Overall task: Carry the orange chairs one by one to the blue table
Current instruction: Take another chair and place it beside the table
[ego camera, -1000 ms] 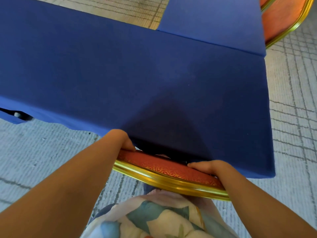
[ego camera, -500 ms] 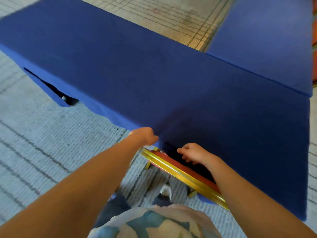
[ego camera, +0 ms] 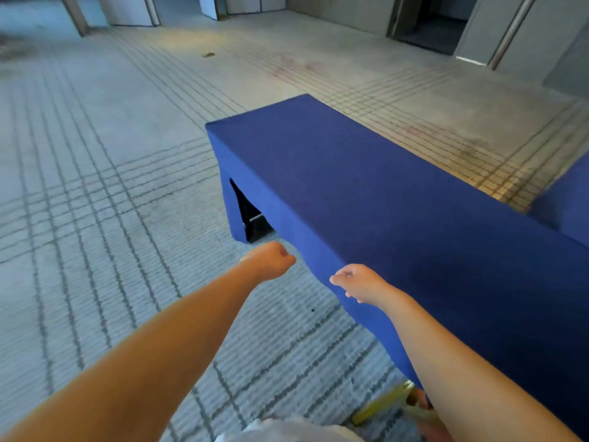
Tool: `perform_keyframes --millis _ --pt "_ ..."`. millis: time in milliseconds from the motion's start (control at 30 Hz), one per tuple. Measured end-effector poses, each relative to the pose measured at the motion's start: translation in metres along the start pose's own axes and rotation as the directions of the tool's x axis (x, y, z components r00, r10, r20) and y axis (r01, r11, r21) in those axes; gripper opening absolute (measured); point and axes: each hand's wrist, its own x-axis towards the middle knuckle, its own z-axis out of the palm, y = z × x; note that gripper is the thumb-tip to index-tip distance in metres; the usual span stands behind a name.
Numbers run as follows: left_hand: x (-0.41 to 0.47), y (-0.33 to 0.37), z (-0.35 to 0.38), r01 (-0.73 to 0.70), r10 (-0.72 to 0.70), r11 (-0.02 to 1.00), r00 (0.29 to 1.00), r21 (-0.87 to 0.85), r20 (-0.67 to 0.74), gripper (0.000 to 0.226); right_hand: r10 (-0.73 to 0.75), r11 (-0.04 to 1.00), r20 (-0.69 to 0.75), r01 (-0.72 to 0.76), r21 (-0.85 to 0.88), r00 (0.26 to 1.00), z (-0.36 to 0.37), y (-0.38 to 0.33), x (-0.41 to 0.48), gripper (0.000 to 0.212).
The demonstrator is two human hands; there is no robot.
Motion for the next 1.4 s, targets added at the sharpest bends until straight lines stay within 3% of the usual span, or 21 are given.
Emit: perform_keyframes --millis 233,367,500,600,967,1200,1400 --pt "0.002 -0.121 -0.113 0.133 -0.203 0.943 0.957 -0.304 -0.209 0.019 -0.167 0.972 0.070 0.176 -0.157 0.983 0.055 -0.150 0.073 0.043" --pt "0.009 -0.187 -0.169 0.158 -0.312 0.881 0.903 -0.445 -0.296 0.019 -0.299 0.925 0.061 0.305 -0.227 0.952 0.084 -0.236 0.115 0.044" --pt "0.026 -0.247 -0.233 0.184 -0.421 0.822 0.834 -0.540 -0.356 0.022 -0.386 0.880 0.109 0.401 -0.253 0.916 0.105 -0.329 0.167 0.032" --pt "0.048 -0.284 -0.292 0.197 -0.487 0.791 0.776 -0.579 -0.401 0.025 -0.471 0.834 0.113 0.483 -0.266 0.875 0.113 -0.407 0.209 0.042" --pt "0.138 -0.358 -0.549 0.062 -0.527 0.788 0.583 -0.613 -0.618 0.019 -0.679 0.683 0.149 0.692 -0.234 0.719 0.121 -0.696 0.361 0.046" --pt "0.185 -0.388 -0.676 -0.019 -0.513 0.776 0.563 -0.631 -0.648 0.012 -0.712 0.656 0.175 0.733 -0.180 0.680 0.128 -0.831 0.440 0.050" --pt "0.263 -0.457 -0.775 -0.029 -0.504 0.786 0.550 -0.618 -0.666 0.012 -0.741 0.623 0.177 0.761 -0.181 0.648 0.156 -0.946 0.533 0.054"
